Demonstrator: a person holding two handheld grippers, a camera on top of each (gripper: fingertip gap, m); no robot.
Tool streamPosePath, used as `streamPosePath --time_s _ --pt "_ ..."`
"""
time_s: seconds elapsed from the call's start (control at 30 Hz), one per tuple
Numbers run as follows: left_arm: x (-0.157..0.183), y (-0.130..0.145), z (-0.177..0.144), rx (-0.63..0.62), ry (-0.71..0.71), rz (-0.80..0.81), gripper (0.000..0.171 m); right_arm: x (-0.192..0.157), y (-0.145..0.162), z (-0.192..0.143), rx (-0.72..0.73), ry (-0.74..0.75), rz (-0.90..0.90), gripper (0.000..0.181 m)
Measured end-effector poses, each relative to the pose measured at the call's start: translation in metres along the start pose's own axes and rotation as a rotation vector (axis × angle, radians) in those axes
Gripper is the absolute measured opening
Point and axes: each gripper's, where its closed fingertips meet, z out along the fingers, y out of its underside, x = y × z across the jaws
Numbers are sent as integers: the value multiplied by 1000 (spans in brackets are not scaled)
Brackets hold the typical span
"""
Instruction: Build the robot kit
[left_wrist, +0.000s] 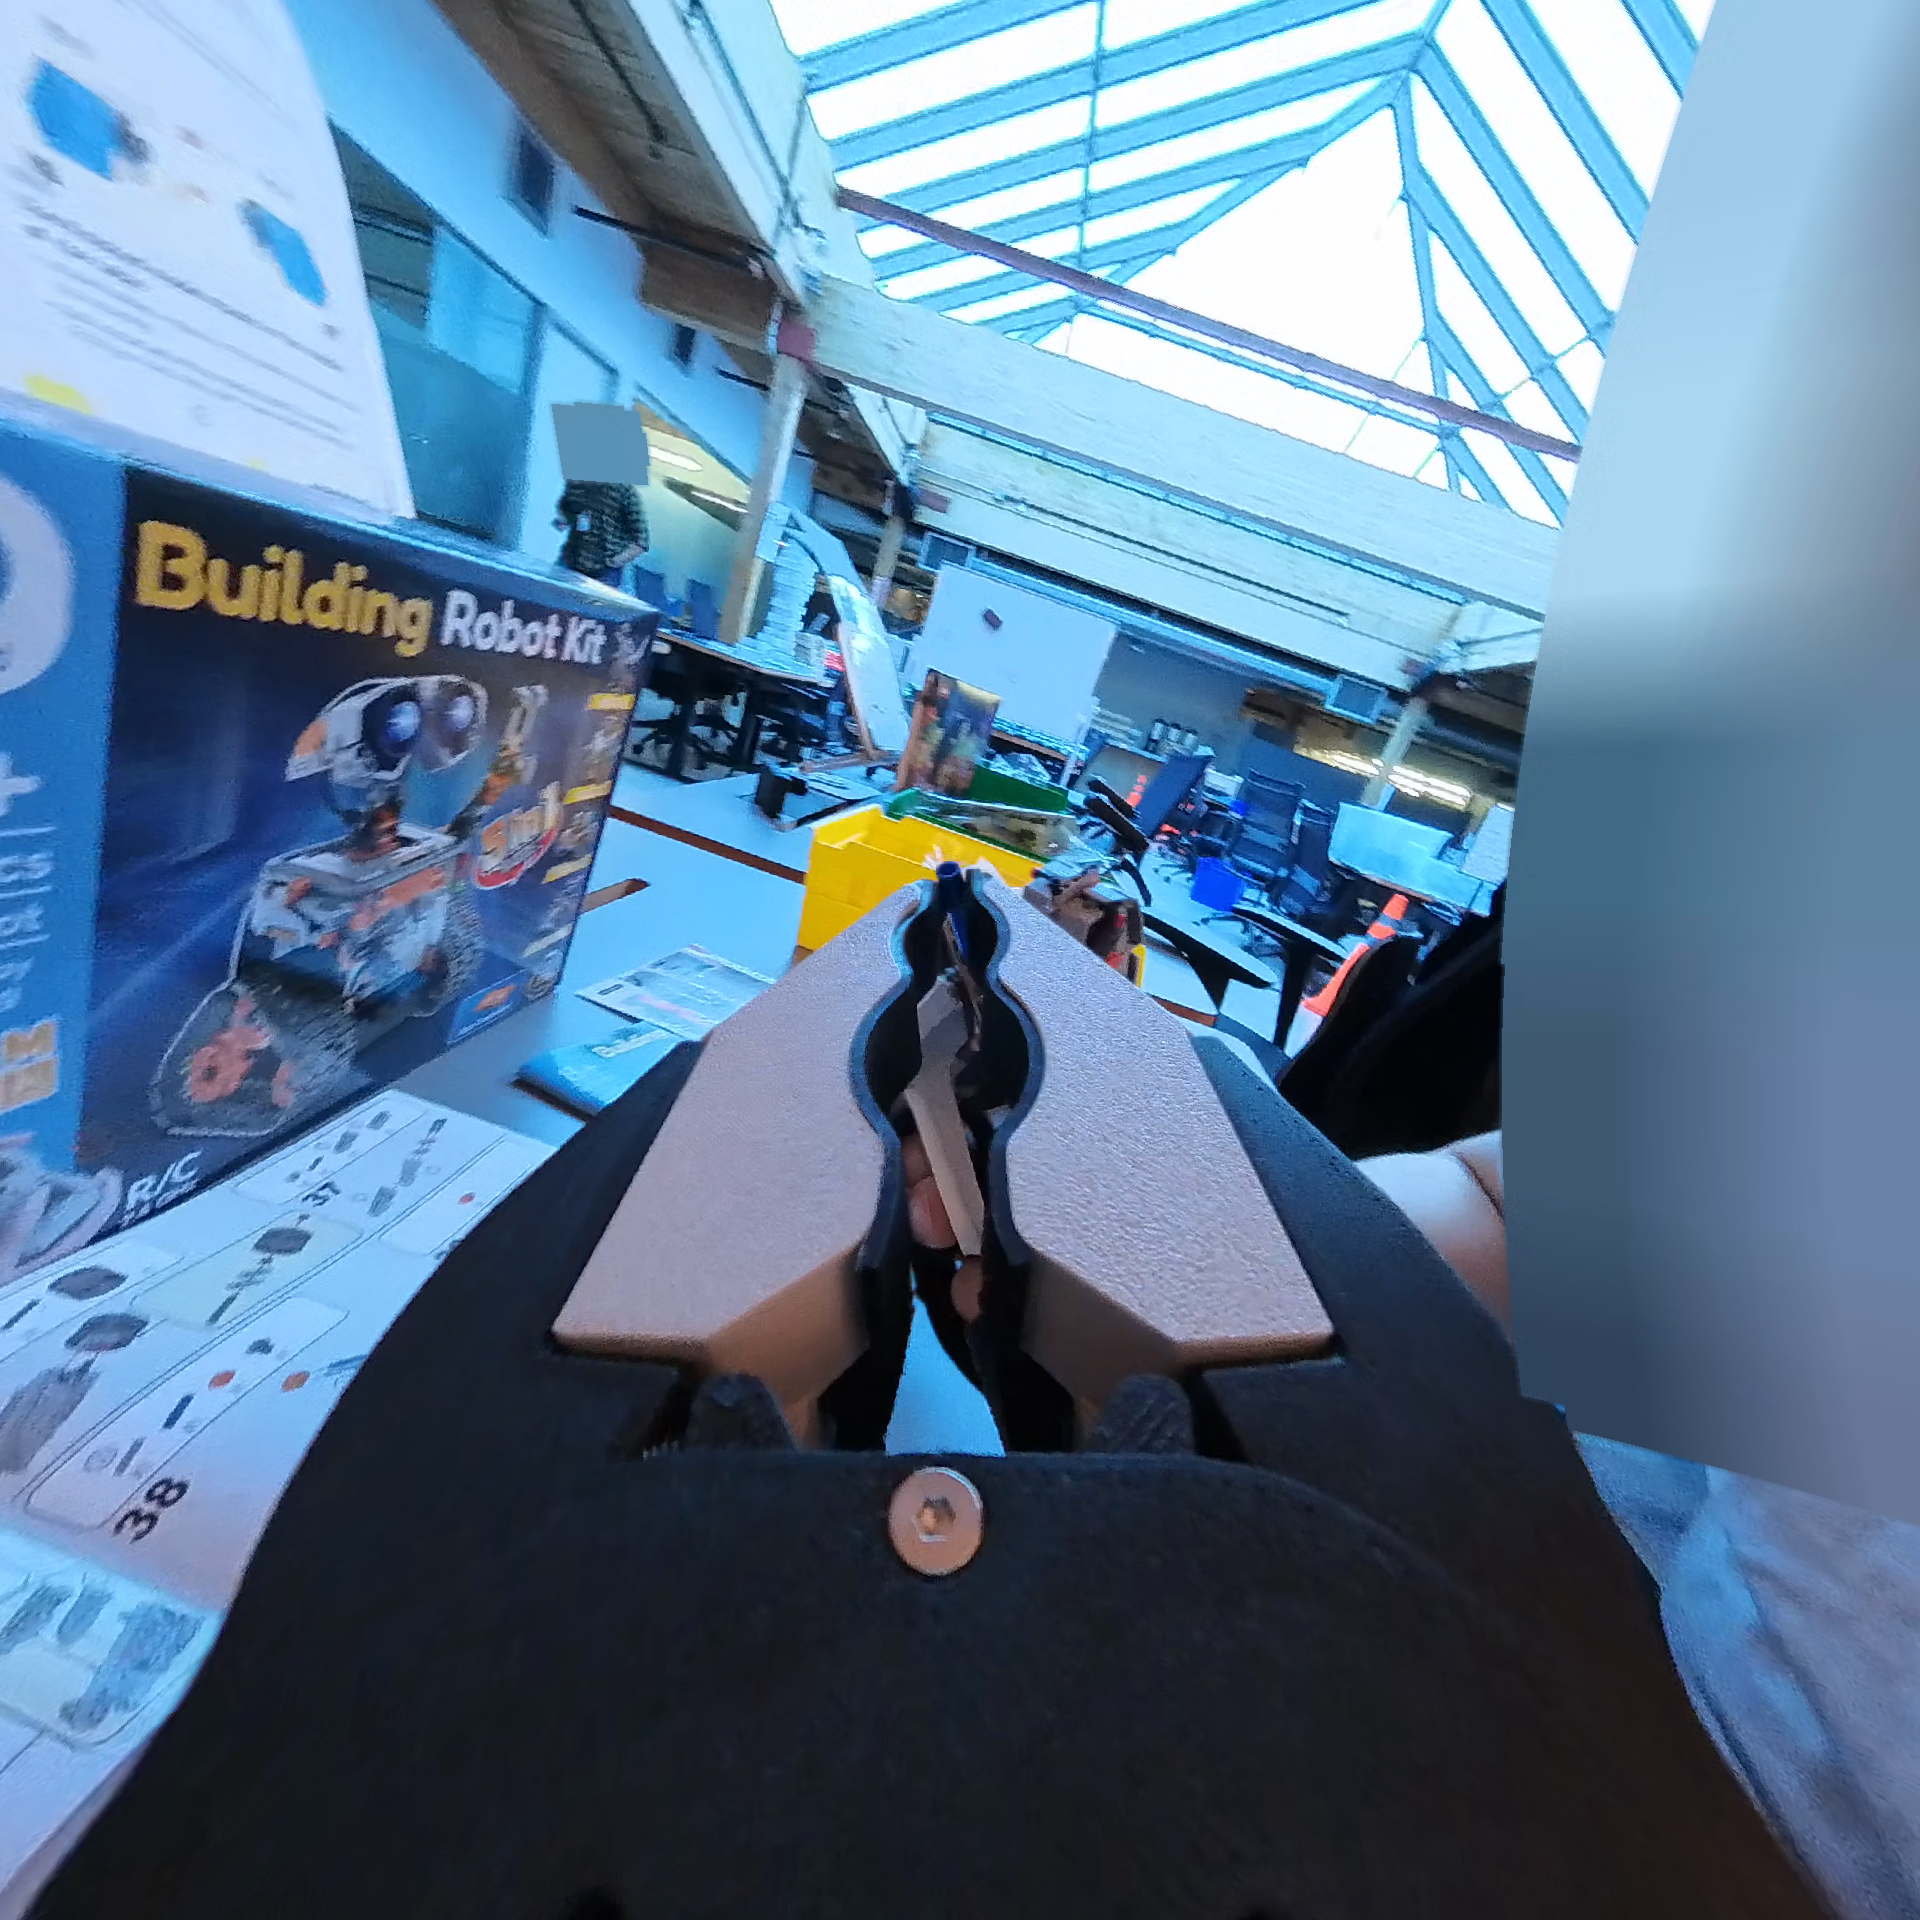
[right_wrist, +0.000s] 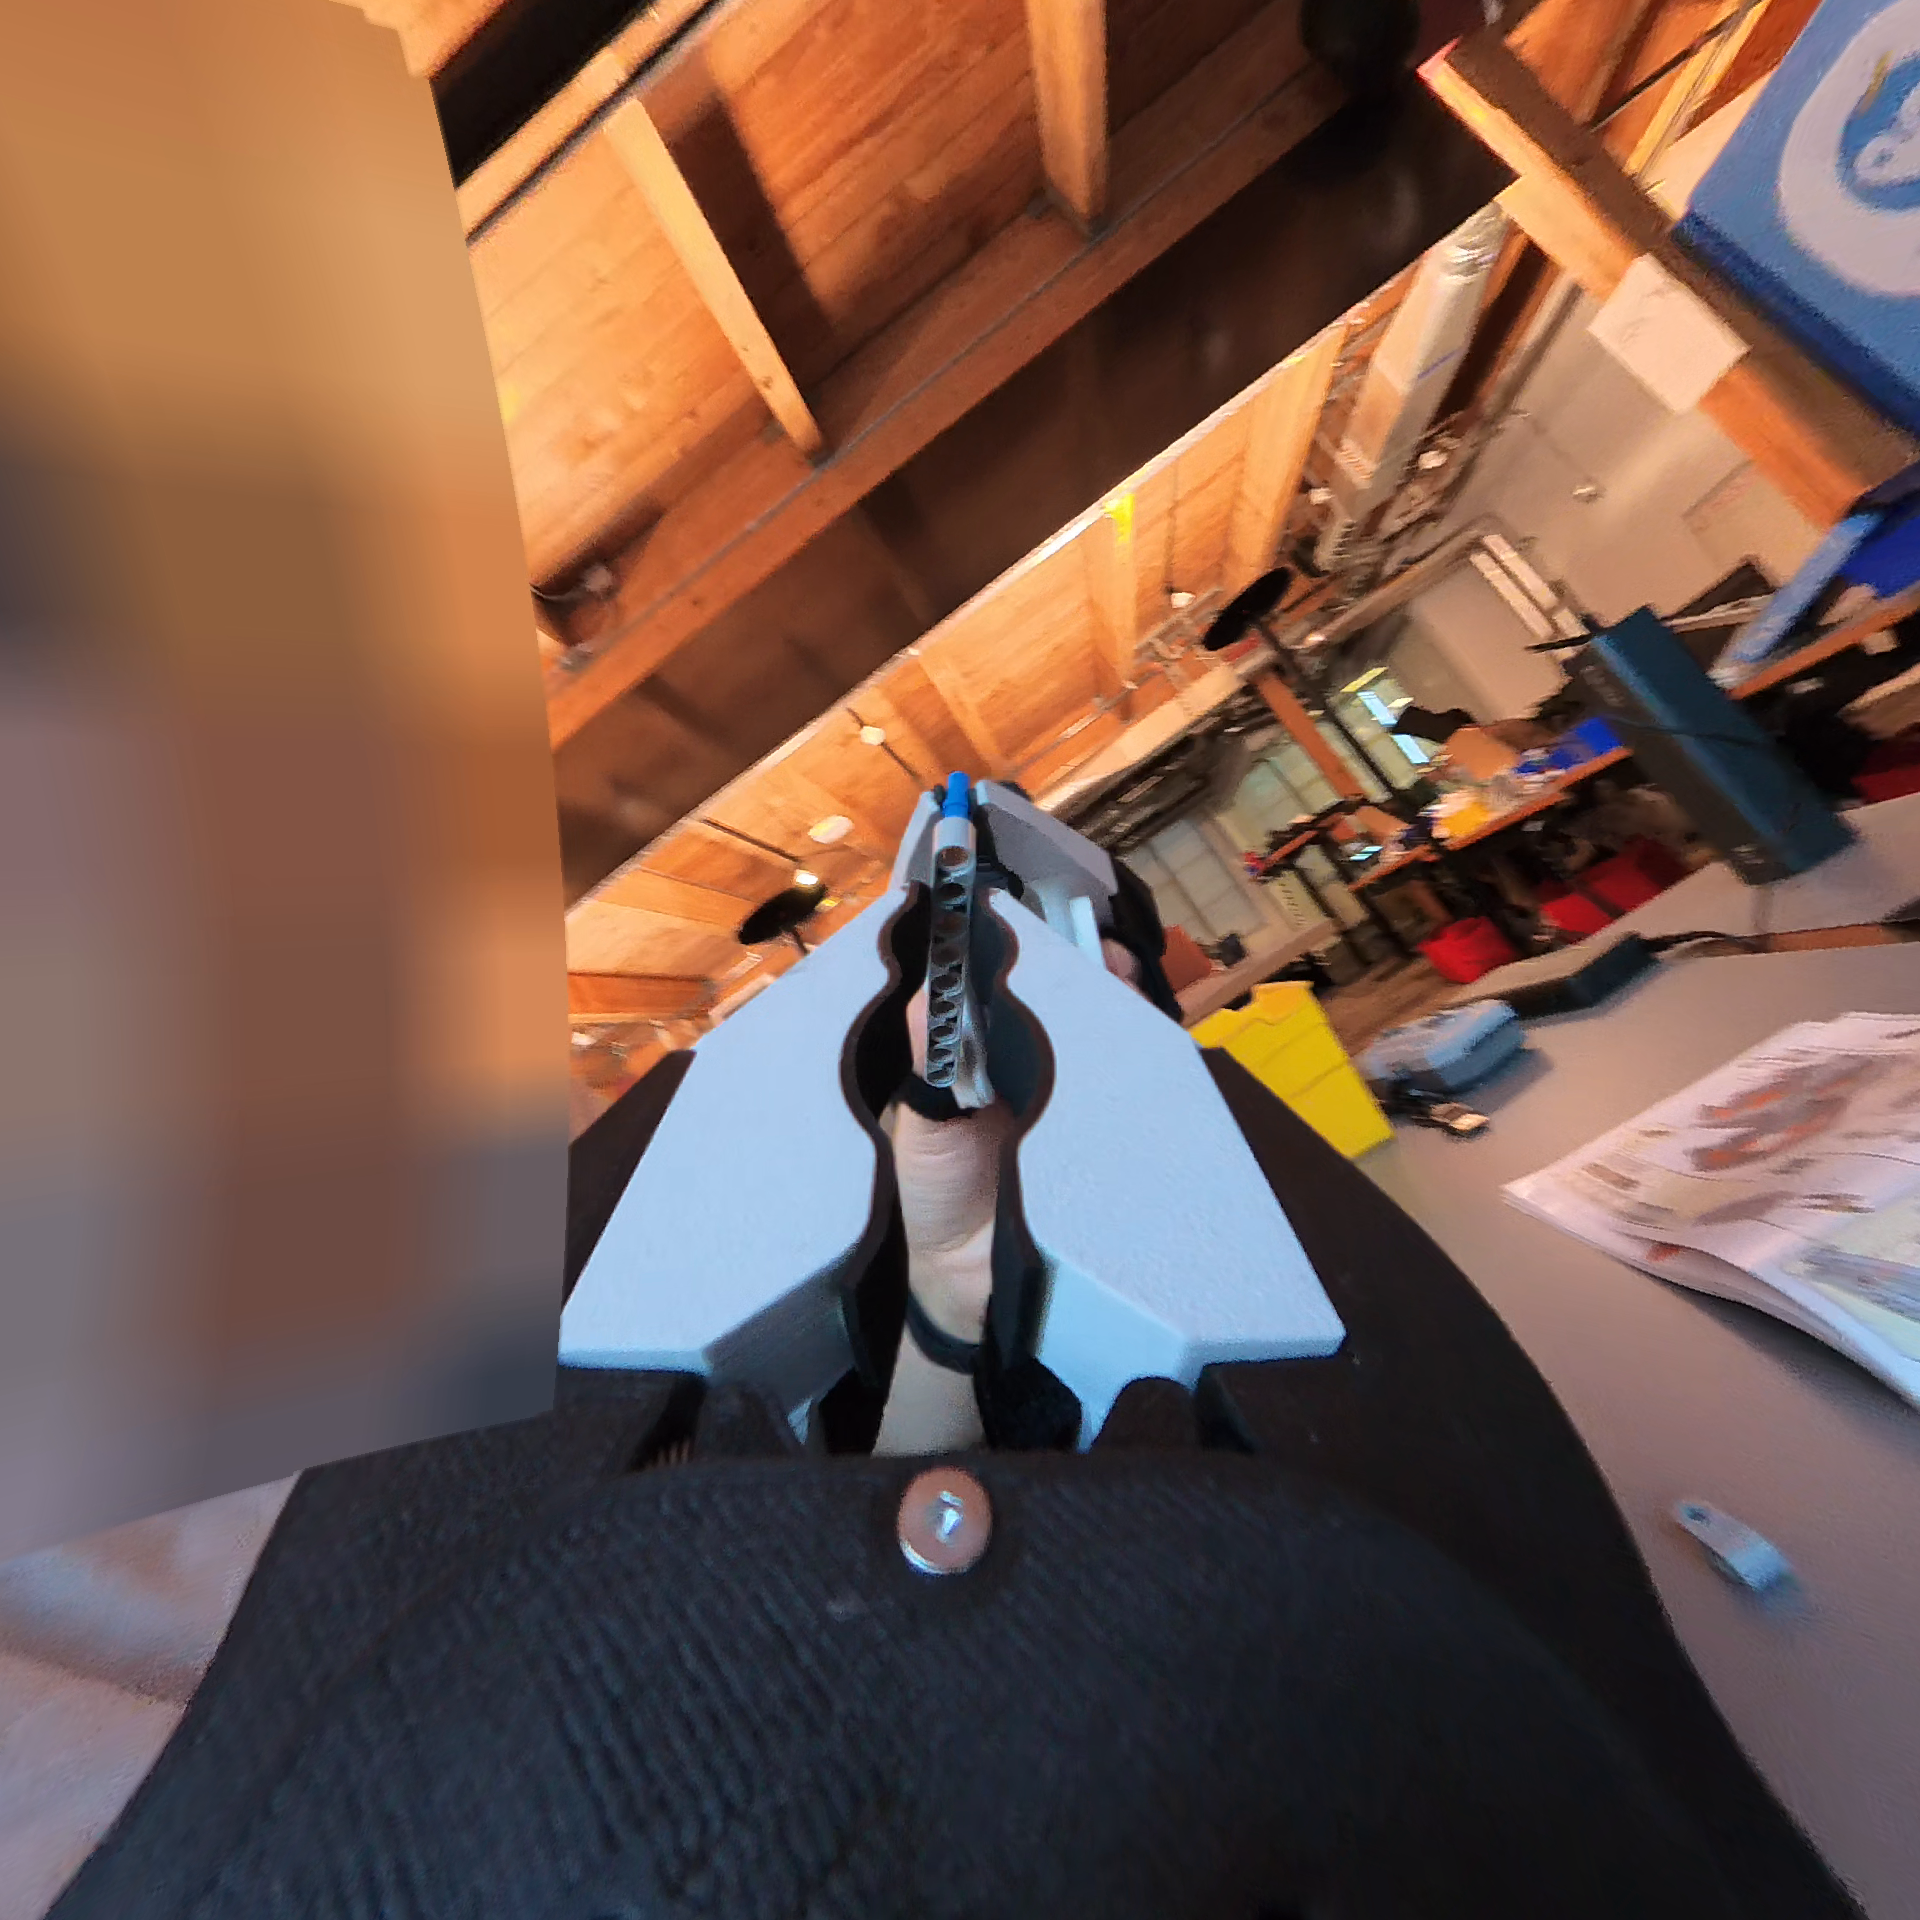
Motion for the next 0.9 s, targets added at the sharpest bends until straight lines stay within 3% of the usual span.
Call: streamPosePath --time_s 0.23,0.47,0.7,0.9 --pt "2 -1 -1 30 -51 137 1 1 -1 1 -7 18 61 6" --pt "3 -2 -2 83 -51 52 2 -4 -1 1 -19 33 -29 6" --pt "5 -1 1 24 28 -66 1 -6 3 2 -114 27 -100 6" --pt "4 -3 0 68 1 -37 1 -5 1 3 -66 29 -27 6"
